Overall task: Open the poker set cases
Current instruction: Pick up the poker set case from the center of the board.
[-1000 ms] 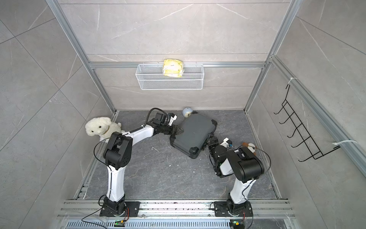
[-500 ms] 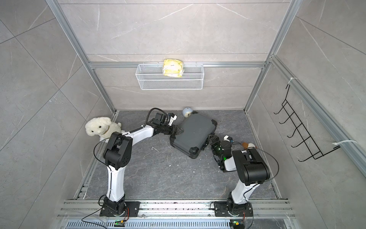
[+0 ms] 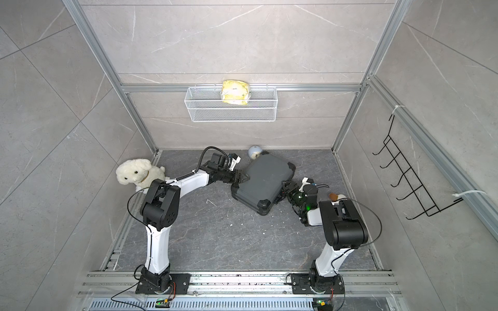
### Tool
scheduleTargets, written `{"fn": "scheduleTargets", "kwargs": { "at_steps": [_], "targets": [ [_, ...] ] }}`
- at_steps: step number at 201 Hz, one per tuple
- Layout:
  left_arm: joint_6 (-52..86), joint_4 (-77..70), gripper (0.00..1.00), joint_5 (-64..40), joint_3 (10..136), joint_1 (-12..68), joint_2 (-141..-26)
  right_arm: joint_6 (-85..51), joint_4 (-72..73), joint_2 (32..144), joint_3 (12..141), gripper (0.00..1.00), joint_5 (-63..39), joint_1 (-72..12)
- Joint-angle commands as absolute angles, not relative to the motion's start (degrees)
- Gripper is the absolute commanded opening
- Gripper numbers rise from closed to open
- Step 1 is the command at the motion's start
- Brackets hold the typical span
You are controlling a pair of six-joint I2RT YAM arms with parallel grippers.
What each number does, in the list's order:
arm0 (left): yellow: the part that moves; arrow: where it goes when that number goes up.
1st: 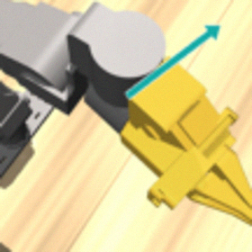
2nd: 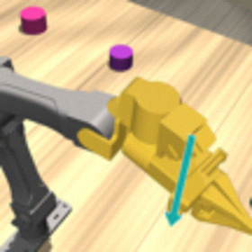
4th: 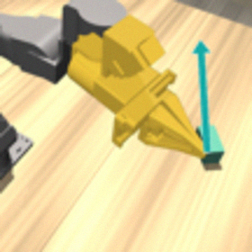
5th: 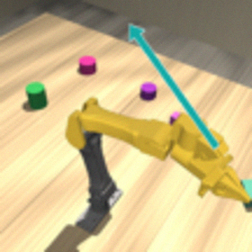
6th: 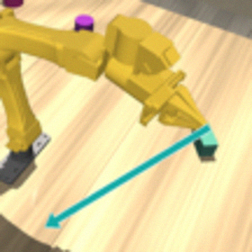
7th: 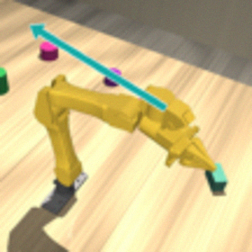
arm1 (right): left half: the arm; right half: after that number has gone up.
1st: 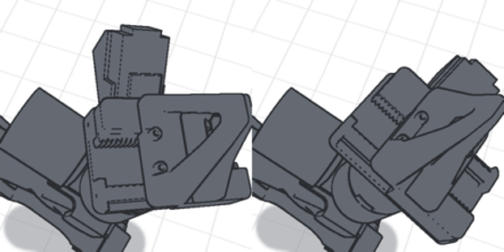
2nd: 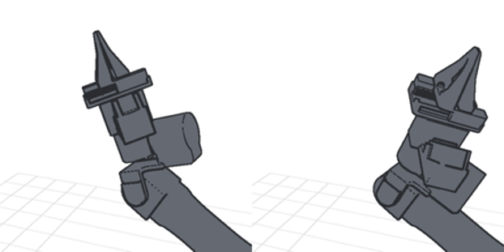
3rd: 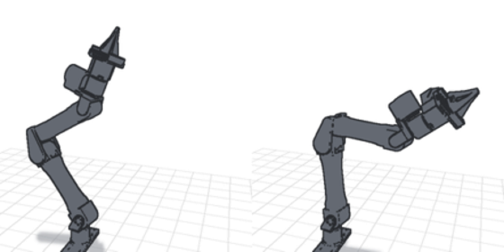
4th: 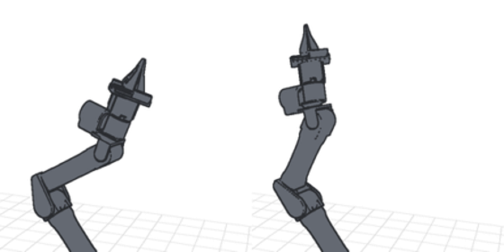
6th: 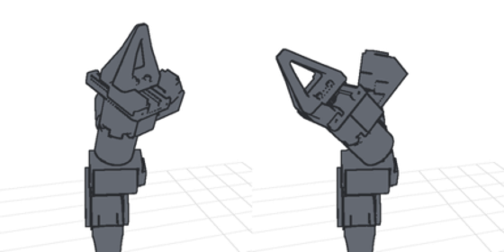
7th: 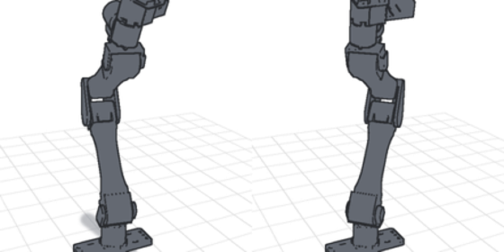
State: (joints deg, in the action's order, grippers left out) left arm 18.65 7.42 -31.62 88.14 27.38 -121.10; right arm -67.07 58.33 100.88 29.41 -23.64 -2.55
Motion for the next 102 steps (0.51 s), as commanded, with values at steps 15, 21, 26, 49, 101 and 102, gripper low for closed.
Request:
{"fn": "scheduleTargets", "kwargs": {
  "at_steps": [15,21,26,49,101,102],
  "targets": [
    [17.3,11.6,0.76,-32.9,86.8,28.6,-119.6,-66.1,56.7,103.7,26.7,0.32,-25.5,-2.8],
    [17.4,11.7,0.75,-32.9,86.9,28.6,-119.7,-65.6,56.1,103.4,26.6,0.35,-25.6,-2.9],
    [17.5,11.6,0.75,-33.0,86.9,28.6,-119.8,-65.1,55.3,103.1,26.6,0.43,-25.6,-2.8],
    [17.6,11.8,0.75,-33.1,87.3,28.6,-119.8,-63.2,52.4,102.0,26.5,0.54,-26.3,-2.6],
    [17.8,11.8,0.75,-33.1,87.5,28.6,-120.0,-60.5,46.1,101.5,27.5,0.42,-27.1,-2.3],
    [17.8,11.8,0.75,-33.1,87.5,28.6,-120.0,-60.3,45.9,101.6,27.6,0.42,-27.1,-2.3]
  ]
}}
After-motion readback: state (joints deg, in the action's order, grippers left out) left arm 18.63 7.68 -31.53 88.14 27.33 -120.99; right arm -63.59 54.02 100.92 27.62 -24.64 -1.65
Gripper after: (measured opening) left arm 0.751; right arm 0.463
